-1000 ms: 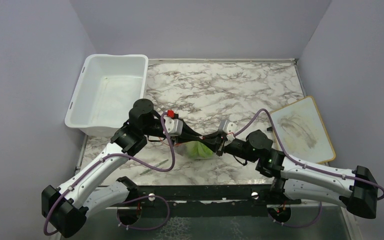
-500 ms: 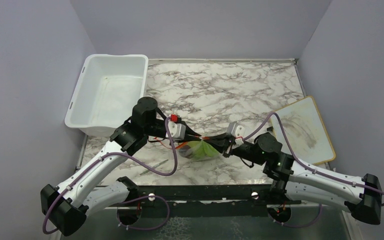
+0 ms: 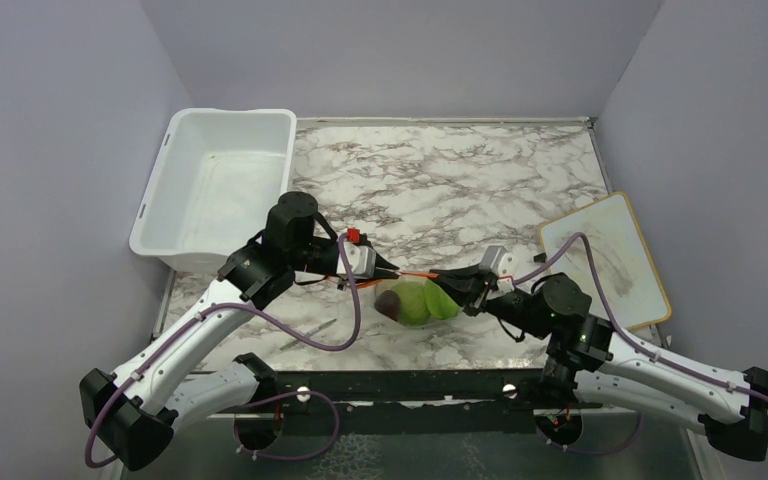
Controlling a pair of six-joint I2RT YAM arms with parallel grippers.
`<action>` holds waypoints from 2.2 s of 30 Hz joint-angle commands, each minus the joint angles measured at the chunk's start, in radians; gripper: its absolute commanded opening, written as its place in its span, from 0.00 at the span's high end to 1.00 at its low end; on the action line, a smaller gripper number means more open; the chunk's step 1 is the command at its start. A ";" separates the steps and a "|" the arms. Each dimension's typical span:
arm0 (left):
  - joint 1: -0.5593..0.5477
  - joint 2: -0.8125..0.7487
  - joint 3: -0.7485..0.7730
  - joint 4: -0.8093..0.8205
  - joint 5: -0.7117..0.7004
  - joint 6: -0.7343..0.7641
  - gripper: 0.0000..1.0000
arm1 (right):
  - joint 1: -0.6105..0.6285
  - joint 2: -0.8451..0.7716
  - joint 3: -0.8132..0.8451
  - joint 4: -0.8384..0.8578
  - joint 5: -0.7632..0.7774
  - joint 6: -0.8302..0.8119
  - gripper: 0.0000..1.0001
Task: Place the food in the zip-top bag and seal the zipper
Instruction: Zip the zipper food storage bag at the center of the board, then place the zipper food storage bag at the center of the board.
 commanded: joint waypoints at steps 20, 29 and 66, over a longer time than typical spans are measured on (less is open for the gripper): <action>0.007 -0.050 0.018 -0.205 -0.192 0.071 1.00 | 0.005 -0.269 0.122 -0.170 0.346 0.020 0.99; 0.008 -0.063 0.003 -0.239 -0.249 0.090 1.00 | 0.005 -0.318 0.172 -0.229 0.416 -0.008 0.99; 0.008 -0.300 -0.218 0.101 -0.800 -0.286 1.00 | 0.006 -0.164 0.217 -0.479 0.533 0.329 0.99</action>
